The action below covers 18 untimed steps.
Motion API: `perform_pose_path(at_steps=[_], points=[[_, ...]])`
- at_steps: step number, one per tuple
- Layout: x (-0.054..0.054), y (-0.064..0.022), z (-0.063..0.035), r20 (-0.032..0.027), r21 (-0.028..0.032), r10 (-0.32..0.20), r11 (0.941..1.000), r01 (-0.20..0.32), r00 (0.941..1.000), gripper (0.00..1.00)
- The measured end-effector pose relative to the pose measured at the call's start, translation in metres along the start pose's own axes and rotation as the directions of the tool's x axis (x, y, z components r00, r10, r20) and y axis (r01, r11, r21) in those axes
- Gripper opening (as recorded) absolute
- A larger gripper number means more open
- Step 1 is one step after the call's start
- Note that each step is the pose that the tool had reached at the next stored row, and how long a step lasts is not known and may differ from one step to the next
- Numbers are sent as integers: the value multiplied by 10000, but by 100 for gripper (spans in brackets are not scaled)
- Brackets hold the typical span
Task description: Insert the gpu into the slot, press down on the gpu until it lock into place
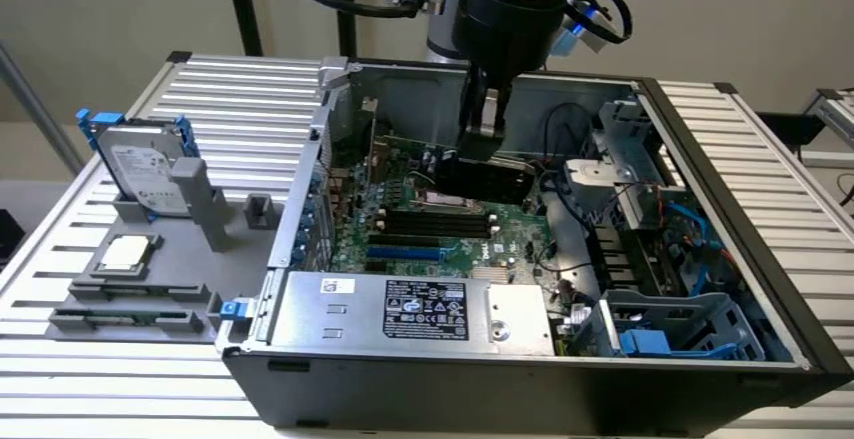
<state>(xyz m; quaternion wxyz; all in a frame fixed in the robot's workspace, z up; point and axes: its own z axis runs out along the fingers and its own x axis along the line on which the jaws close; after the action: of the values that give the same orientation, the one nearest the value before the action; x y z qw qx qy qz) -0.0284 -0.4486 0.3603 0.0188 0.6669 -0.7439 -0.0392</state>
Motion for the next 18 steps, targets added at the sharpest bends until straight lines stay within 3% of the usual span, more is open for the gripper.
perform_pose_path(at_steps=[3,4,14,18], points=[[12,13,40,-10,1,-150,9999,150,9999,26],[17,29,52,-9,30,-167,9999,167,9999,26],[63,330,170,36,544,-202,9983,200,9998,26],[75,403,240,40,601,-215,9980,213,9998,26]])
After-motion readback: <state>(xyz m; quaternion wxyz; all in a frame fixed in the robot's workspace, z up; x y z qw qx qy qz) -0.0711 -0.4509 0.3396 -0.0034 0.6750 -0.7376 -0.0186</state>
